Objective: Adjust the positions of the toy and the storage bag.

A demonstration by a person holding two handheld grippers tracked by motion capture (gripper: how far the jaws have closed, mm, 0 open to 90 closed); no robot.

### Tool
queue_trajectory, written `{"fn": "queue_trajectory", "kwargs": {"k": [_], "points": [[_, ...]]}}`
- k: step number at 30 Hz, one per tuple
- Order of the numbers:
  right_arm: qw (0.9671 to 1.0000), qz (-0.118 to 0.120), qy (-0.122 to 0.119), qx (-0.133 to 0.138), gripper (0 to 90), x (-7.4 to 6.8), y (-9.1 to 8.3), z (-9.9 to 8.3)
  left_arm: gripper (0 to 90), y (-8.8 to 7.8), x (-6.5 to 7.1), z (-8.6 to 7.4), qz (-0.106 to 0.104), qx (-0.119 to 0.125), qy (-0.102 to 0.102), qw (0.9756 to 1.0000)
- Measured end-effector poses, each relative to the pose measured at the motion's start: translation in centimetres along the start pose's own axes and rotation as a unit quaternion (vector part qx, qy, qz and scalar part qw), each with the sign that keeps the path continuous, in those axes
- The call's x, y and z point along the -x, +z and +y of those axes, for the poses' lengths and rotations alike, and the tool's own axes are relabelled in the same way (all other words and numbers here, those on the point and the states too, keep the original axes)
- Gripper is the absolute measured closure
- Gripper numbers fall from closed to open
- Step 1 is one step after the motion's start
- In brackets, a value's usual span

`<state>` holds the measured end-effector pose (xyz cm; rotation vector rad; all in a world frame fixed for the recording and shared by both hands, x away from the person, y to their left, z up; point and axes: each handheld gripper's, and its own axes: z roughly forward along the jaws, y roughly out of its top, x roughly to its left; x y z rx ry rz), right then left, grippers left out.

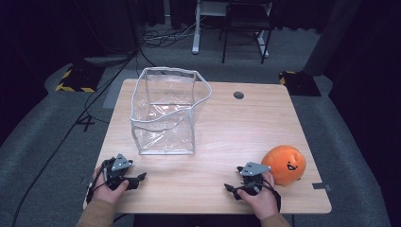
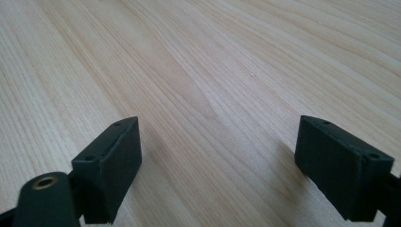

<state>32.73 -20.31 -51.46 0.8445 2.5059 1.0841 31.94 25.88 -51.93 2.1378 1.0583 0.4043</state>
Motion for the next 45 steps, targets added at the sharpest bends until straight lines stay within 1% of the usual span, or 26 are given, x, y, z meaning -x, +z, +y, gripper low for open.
{"fn": "queue_trajectory", "kwargs": {"k": [9, 11, 12, 13, 15, 16, 18, 19, 20, 21, 22, 23, 24, 26, 27, 28, 30, 32, 34, 35, 36, 37, 38, 39, 40, 45], "points": [[0.9998, -0.012, 0.014, 0.001, 15.8, -0.2, 0.2, 0.2, 25.5, 0.0, -0.1, 0.0, 0.001, 0.0, 0.003, 1.0], [0.9996, -0.019, 0.021, 0.001, 20.7, -0.2, 0.3, 0.4, 25.5, 0.0, -0.2, 0.0, 0.0, -0.001, 0.004, 1.0], [0.9994, -0.024, 0.026, 0.003, 28.5, -0.2, 0.3, 0.5, 25.5, 0.0, -0.2, 0.0, 0.0, 0.0, 0.004, 1.0], [0.9995, -0.016, 0.026, 0.006, 33.8, -0.1, 0.2, 0.6, 25.5, 0.0, -0.1, 0.0, 0.0, -0.001, 0.003, 1.0], [0.999, -0.005, 0.044, 0.009, 33.9, 0.1, 0.2, 0.7, 25.7, 0.0, -0.1, 0.0, 0.002, -0.001, 0.002, 1.0], [0.9989, -0.003, 0.046, 0.011, 34.6, 0.1, 0.1, 0.8, 25.9, 0.0, 0.0, -0.1, 0.004, 0.001, 0.0, 1.0], [0.9992, 0.001, 0.039, 0.012, 38.8, 0.1, -0.1, 1.1, 27.1, -0.1, 0.0, -0.1, 0.006, -0.001, 0.001, 1.0], [0.9992, 0.001, 0.039, 0.012, 38.8, 0.1, -0.1, 1.1, 27.1, -0.2, 0.0, -0.1, 0.007, -0.002, 0.002, 1.0], [0.9995, 0.008, 0.03, 0.009, 41.6, 0.2, -0.3, 1.7, 28.0, -0.4, 0.0, -0.1, 0.008, -0.003, 0.001, 1.0], [0.9995, 0.008, 0.03, 0.009, 41.6, 0.2, -0.3, 1.7, 28.0, -0.5, 0.0, -0.1, 0.008, -0.001, 0.0, 1.0], [0.9995, 0.02, 0.024, 0.008, 45.1, 0.3, -0.3, 2.2, 27.4, -0.6, 0.1, 0.0, 0.008, 0.001, -0.002, 1.0], [0.9995, 0.025, 0.02, 0.007, 46.6, 0.3, -0.3, 2.5, 26.4, -0.9, 0.2, 0.0, 0.002, 0.008, -0.016, 0.9998], [0.9995, 0.025, 0.02, 0.007, 46.6, 0.3, -0.3, 2.5, 26.0, -0.9, 0.2, 0.0, 0.002, 0.008, -0.016, 0.9998], [0.9994, 0.031, 0.01, 0.007, 50.7, 0.4, -0.3, 3.2, 26.0, -1.3, 0.3, 0.1, -0.016, 0.016, -0.028, 0.9993], [0.9993, 0.036, 0.005, 0.006, 52.5, 0.4, -0.3, 3.5, 26.0, -1.6, 0.4, 0.1, -0.017, 0.018, -0.029, 0.9993], [0.9991, 0.042, -0.001, 0.005, 54.4, 0.5, -0.2, 3.9, 26.0, -1.9, 0.6, 0.1, -0.014, 0.018, -0.025, 0.9994], [0.9988, 0.048, -0.007, 0.006, 54.9, 0.8, 0.2, 4.7, 26.0, -2.5, 0.9, 0.0, -0.009, 0.024, -0.025, 0.9994], [0.9987, 0.05, -0.007, 0.008, 55.2, 0.8, 0.4, 4.9, 26.0, -2.7, 1.0, -0.1, -0.005, 0.027, -0.025, 0.9993], [0.9984, 0.055, -0.006, 0.011, 56.2, 1.2, 1.0, 5.8, 26.0, -3.3, 1.1, -0.4, 0.003, 0.029, -0.026, 0.9992], [0.9984, 0.055, -0.006, 0.011, 56.2, 1.2, 1.0, 5.8, 26.0, -3.3, 1.1, -0.4, 0.003, 0.029, -0.026, 0.9992], [0.9982, 0.059, -0.006, 0.014, 57.1, 1.5, 1.5, 6.5, 26.0, -3.7, 1.1, -0.8, 0.007, 0.031, -0.029, 0.9991], [0.9982, 0.059, -0.006, 0.014, 57.1, 1.5, 1.5, 6.5, 26.0, -3.7, 1.1, -0.8, 0.007, 0.031, -0.029, 0.9991], [0.9981, 0.059, -0.008, 0.017, 58.0, 1.8, 1.8, 7.2, 25.9, -4.2, 1.2, -1.3, 0.013, 0.03, -0.038, 0.9987], [0.9981, 0.059, -0.008, 0.017, 58.0, 1.8, 1.8, 7.2, 26.1, -4.2, 1.2, -1.3, 0.013, 0.03, -0.038, 0.9987], [0.998, 0.06, -0.009, 0.021, 59.0, 2.0, 2.2, 8.0, 26.1, -4.3, 1.2, -1.4, 0.014, 0.03, -0.044, 0.9985], [0.9976, 0.062, -0.015, 0.026, 61.1, 2.6, 3.2, 9.7, 26.4, -4.9, 1.3, -2.2, 0.02, 0.028, -0.057, 0.9978]]}}
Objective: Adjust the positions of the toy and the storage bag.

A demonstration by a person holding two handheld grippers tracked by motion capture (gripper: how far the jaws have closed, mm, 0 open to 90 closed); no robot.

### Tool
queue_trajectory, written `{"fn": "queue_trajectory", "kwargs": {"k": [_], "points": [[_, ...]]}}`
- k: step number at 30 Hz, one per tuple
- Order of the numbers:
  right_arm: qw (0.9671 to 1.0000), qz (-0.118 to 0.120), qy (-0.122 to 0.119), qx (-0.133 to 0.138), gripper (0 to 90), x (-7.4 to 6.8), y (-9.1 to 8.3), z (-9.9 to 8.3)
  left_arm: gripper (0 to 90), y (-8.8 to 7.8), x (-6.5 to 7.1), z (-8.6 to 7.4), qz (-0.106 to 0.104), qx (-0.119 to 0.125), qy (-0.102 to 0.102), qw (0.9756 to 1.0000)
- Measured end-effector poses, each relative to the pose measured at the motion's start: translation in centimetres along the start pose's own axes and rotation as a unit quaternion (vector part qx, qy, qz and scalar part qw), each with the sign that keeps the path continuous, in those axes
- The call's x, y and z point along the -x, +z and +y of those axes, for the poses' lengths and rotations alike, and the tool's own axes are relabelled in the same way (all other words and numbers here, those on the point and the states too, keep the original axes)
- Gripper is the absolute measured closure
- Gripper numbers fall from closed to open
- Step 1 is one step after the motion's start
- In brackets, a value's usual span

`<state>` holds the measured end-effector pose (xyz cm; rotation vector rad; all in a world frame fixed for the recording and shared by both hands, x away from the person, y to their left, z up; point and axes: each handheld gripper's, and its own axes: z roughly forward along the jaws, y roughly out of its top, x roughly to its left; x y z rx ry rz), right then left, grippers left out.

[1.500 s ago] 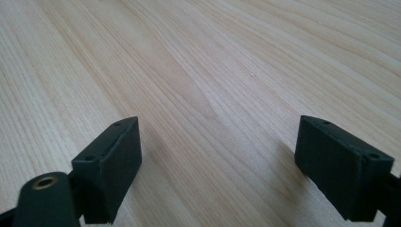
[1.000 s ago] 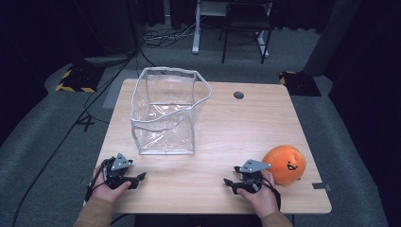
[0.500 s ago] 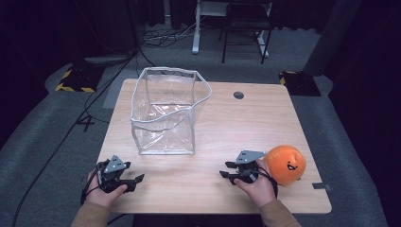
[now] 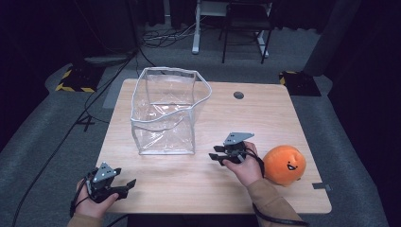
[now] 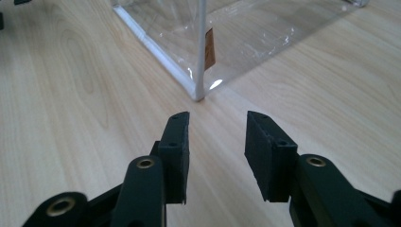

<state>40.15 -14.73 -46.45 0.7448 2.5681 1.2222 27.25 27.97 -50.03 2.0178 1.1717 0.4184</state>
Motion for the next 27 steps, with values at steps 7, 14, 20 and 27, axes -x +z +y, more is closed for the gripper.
{"fn": "queue_trajectory", "kwargs": {"k": [7, 14, 20, 27], "points": [[0.9999, 0.0, -0.01, 0.002, 64.1, 1.0, 2.1, 1.5, 28.5, -0.5, -0.1, -0.5, 0.008, 0.001, -0.004, 1.0], [0.9996, 0.02, -0.018, 0.003, 68.3, 0.6, 4.2, 2.8, 30.0, -0.5, 0.0, -0.6, 0.008, 0.003, -0.002, 1.0], [0.9989, 0.037, -0.028, 0.001, 83.3, 0.0, 6.0, 3.7, 30.6, -0.4, -0.1, -0.6, 0.006, 0.001, 0.002, 1.0], [0.9994, 0.023, -0.025, -0.006, 87.8, -0.4, 5.4, 3.3, 30.9, 0.0, 0.2, -0.3, 0.002, 0.002, 0.008, 1.0]]}}
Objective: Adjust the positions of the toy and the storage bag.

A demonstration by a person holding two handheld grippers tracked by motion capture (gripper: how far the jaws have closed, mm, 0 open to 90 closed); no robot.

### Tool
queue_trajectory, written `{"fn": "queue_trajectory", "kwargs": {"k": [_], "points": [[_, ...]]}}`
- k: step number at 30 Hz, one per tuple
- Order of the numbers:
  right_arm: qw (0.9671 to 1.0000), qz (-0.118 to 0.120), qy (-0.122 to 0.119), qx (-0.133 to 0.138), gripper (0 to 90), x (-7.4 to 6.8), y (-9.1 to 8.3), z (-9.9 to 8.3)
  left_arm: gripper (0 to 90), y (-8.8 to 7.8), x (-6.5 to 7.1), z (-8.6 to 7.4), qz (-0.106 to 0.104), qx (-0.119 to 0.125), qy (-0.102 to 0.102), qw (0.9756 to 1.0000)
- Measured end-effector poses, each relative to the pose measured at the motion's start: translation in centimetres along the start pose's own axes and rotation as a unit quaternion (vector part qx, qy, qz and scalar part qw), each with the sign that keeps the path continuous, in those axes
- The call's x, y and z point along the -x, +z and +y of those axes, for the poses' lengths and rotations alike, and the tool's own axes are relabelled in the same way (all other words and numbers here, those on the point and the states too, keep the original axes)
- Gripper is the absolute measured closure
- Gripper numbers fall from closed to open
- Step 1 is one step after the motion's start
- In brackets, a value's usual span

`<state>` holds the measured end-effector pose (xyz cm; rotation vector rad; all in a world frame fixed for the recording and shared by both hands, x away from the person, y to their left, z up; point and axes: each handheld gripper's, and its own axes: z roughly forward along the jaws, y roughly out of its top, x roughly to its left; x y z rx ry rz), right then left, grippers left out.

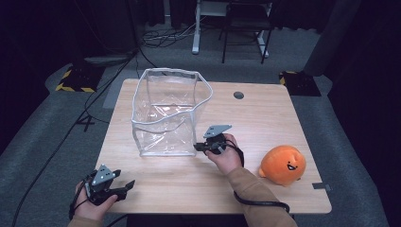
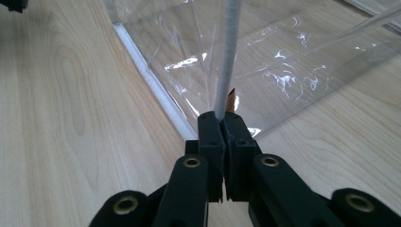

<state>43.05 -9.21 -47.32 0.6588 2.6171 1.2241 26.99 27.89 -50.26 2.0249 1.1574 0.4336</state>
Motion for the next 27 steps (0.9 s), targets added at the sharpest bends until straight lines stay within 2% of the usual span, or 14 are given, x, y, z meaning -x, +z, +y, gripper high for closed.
{"fn": "queue_trajectory", "kwargs": {"k": [13, 22, 27], "points": [[0.9999, -0.004, 0.015, 0.0, 87.7, -2.1, -4.2, -3.7, 30.9, 0.9, 0.3, 0.9, -0.01, 0.0, 0.006, 0.9999], [0.9998, -0.005, 0.021, -0.001, 87.7, -4.0, -6.8, -5.9, 30.7, 1.7, 0.9, 1.7, -0.019, -0.002, 0.025, 0.9995], [0.9996, 0.003, 0.029, 0.001, 87.7, -5.0, -8.5, -7.5, 30.3, 2.6, 1.7, 2.1, -0.031, -0.011, 0.045, 0.9985]]}}
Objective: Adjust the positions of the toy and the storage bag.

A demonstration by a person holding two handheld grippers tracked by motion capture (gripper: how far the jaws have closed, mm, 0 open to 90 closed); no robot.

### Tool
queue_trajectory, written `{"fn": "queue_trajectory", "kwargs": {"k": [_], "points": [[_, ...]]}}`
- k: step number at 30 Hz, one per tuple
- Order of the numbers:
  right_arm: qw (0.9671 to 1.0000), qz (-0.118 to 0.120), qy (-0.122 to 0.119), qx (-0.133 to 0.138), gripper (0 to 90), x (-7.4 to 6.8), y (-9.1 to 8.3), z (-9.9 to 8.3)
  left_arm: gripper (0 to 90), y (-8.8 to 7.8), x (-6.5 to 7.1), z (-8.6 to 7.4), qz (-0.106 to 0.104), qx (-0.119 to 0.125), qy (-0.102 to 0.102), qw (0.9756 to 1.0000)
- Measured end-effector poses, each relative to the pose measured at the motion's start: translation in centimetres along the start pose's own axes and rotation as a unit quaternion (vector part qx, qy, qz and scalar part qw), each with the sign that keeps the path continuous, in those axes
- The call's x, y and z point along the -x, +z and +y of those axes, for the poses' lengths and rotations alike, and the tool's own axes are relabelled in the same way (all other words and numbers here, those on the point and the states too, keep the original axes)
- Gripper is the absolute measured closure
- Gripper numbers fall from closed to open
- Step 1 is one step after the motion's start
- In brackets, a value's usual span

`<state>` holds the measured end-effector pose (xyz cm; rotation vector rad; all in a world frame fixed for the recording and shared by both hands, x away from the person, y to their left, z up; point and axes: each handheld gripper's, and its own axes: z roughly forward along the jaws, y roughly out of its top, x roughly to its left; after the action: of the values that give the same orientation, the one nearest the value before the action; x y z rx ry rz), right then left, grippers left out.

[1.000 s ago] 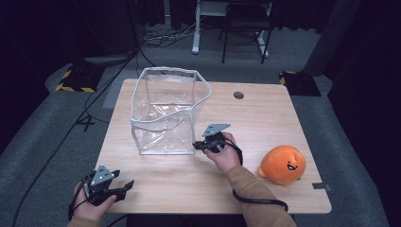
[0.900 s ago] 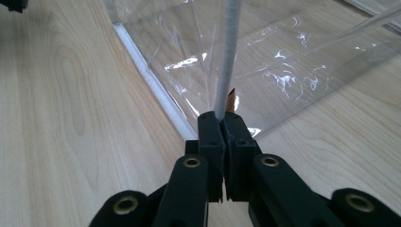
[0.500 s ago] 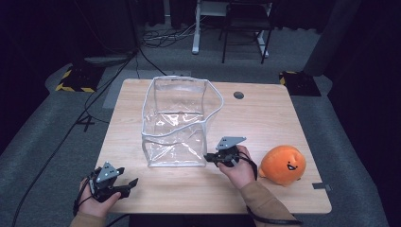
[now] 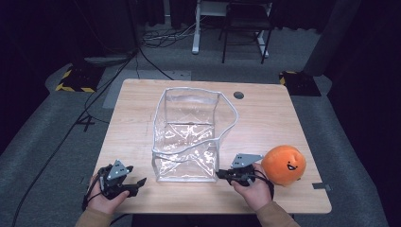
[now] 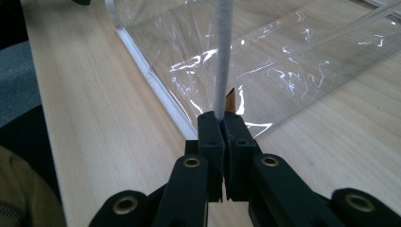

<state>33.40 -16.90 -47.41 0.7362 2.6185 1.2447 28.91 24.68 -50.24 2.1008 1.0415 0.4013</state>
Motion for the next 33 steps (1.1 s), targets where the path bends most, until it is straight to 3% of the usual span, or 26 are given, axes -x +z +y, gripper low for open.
{"fn": "queue_trajectory", "kwargs": {"k": [5, 12, 21, 25, 27, 33], "points": [[1.0, -0.001, -0.006, -0.005, 87.7, -0.9, -1.6, -1.3, 30.1, 0.9, 0.9, 0.7, -0.014, -0.007, 0.026, 0.9996], [1.0, -0.003, 0.002, -0.001, 87.6, -1.9, -3.3, -3.0, 30.1, 2.1, 2.4, 1.6, -0.037, -0.012, 0.044, 0.9983], [0.9999, -0.007, 0.012, -0.003, 87.7, -3.1, -5.5, -4.9, 30.2, 3.7, 4.9, 2.5, -0.065, -0.025, 0.082, 0.9942], [0.9998, -0.008, 0.017, -0.004, 87.7, -3.6, -6.3, -5.6, 30.3, 4.1, 5.7, 2.6, -0.078, -0.031, 0.089, 0.9925], [0.9997, -0.01, 0.02, -0.006, 87.7, -3.7, -6.8, -6.0, 30.3, 4.4, 6.4, 2.7, -0.085, -0.031, 0.101, 0.9908], [0.9996, -0.014, 0.024, -0.011, 87.6, -4.0, -7.9, -6.7, 30.3, 4.6, 7.4, 2.8, -0.095, -0.033, 0.109, 0.989]]}}
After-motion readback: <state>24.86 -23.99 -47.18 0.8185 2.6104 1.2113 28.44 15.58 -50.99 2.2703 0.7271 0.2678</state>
